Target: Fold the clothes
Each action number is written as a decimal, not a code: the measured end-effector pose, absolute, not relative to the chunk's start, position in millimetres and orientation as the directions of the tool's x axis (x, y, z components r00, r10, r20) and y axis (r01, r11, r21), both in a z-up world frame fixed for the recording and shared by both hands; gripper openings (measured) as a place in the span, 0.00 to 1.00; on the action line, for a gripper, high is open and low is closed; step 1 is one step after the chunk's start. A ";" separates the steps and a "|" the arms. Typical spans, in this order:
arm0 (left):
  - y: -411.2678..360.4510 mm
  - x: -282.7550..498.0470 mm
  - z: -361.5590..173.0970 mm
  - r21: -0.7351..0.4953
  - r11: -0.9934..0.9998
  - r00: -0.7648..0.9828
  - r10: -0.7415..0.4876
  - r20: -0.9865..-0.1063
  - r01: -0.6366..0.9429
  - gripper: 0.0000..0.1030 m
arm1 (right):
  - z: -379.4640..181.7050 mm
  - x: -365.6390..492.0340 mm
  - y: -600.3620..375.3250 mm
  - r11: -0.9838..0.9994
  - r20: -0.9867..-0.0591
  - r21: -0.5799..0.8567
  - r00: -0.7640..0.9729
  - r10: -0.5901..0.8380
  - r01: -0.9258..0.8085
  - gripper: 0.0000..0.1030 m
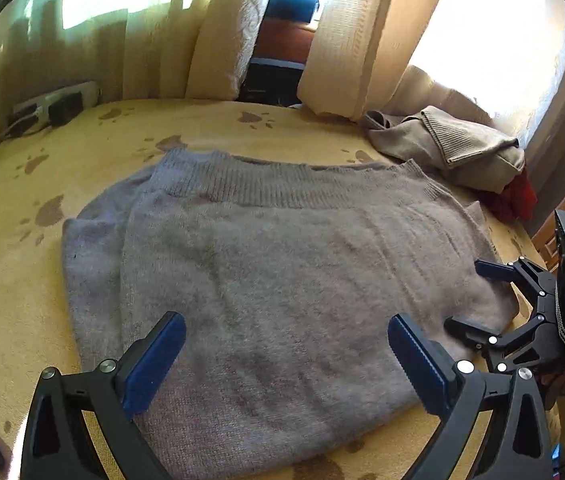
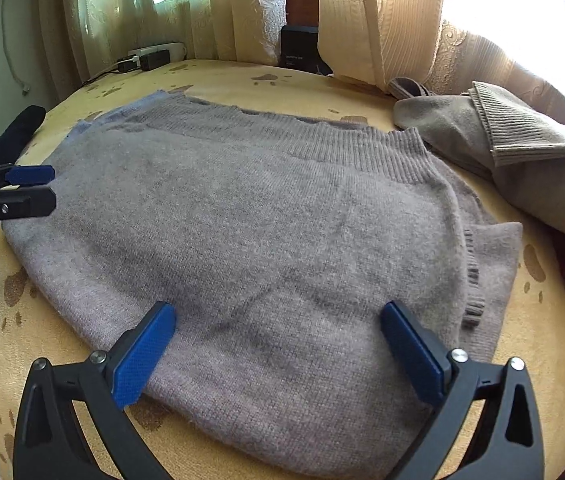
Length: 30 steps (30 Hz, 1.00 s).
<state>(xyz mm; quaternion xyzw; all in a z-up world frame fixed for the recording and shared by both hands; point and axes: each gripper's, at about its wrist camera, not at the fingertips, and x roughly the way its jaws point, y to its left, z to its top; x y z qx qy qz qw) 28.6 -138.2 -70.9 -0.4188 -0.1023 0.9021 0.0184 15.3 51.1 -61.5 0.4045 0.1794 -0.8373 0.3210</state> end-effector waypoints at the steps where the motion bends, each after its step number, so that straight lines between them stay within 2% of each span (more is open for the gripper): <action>1: -132.4 24.6 -68.3 -0.177 -0.983 -0.648 0.107 -0.754 0.044 1.00 | -62.3 16.0 51.9 -0.730 -0.792 -0.042 -0.468 -0.391 0.682 1.00; 4: -121.5 10.4 -68.9 -0.146 -0.989 -0.638 0.091 -0.765 0.035 1.00 | -57.2 18.9 54.9 -0.732 -0.792 -0.047 -0.471 -0.388 0.680 1.00; 8: -126.7 -1.5 -95.4 -0.164 -0.983 -0.605 0.084 -0.792 0.078 1.00 | -61.2 23.0 57.2 -0.735 -0.792 -0.041 -0.471 -0.390 0.677 1.00; 11: -121.3 5.8 -100.0 -0.074 -0.996 -0.635 0.029 -0.772 0.044 1.00 | -66.4 15.6 51.4 -0.734 -0.794 -0.037 -0.466 -0.391 0.678 1.00; 13: -122.9 8.6 -99.4 -0.075 -0.996 -0.637 0.032 -0.770 0.040 1.00 | -66.2 15.2 51.4 -0.734 -0.794 -0.036 -0.465 -0.391 0.679 1.00; 19: -137.6 12.1 -95.8 -0.171 -0.984 -0.659 0.102 -0.745 0.040 1.00 | -66.0 15.6 51.0 -0.734 -0.793 -0.039 -0.468 -0.390 0.678 1.00; 22: -158.8 19.2 -81.9 -0.261 -0.962 -0.696 0.135 -0.705 0.078 1.00 | -65.7 16.0 51.0 -0.734 -0.793 -0.040 -0.468 -0.390 0.678 1.00; 25: -188.8 19.8 -57.8 -0.284 -0.950 -0.733 0.099 -0.673 0.133 1.00 | -65.6 15.7 51.1 -0.734 -0.793 -0.040 -0.468 -0.390 0.678 1.00; 30: -220.7 -3.3 -49.9 -0.266 -0.942 -0.694 0.050 -0.718 0.207 1.00 | -65.4 15.5 51.4 -0.733 -0.793 -0.039 -0.467 -0.390 0.679 1.00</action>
